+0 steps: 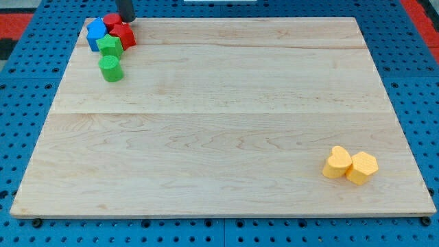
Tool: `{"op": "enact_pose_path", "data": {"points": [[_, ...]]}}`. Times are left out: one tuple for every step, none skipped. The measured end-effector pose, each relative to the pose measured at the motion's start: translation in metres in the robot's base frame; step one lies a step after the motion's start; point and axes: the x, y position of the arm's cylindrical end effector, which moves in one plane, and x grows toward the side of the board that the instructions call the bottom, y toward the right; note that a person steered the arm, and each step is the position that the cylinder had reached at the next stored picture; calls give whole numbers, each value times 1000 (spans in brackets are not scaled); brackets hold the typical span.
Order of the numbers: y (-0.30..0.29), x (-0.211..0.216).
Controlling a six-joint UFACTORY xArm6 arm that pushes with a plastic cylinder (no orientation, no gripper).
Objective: Move your arm to the left centre of the board
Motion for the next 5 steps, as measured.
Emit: {"op": "enact_pose_path", "data": {"points": [[0,0],[1,6],[42,17],[112,18],[156,91]]}}
